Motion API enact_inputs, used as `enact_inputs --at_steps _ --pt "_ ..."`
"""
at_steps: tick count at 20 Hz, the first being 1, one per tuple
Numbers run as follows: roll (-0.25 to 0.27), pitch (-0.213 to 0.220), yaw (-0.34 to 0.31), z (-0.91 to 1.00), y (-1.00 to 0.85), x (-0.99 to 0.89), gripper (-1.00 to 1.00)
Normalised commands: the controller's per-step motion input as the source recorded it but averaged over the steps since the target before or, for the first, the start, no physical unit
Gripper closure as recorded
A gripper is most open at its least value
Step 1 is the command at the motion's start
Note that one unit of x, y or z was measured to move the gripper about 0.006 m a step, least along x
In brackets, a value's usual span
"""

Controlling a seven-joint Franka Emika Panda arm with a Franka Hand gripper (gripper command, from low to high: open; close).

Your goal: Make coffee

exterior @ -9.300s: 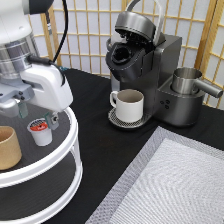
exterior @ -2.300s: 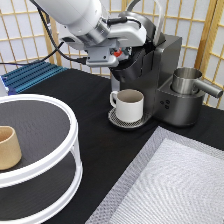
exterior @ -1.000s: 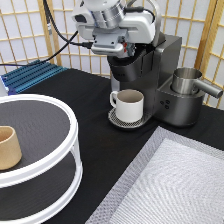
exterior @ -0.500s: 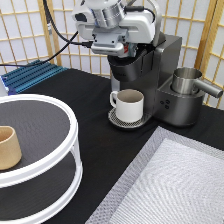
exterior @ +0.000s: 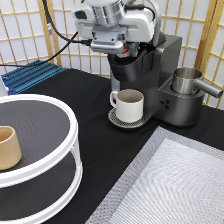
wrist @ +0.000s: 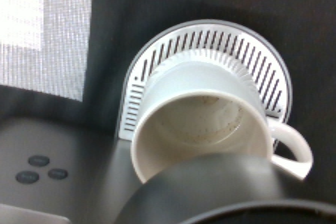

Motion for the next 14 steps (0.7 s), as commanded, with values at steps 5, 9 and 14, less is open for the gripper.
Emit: enact_inputs --at_steps 5,9,14 --pt "-0.007 -0.075 -0.051 0.37 -0.37 -0.51 -1.00" --pt "-0.073 -0.066 -0.030 1.00 0.61 -0.03 -1.00" --pt "-0.139 0.000 -0.032 1.00 0.84 0.41 -1.00"
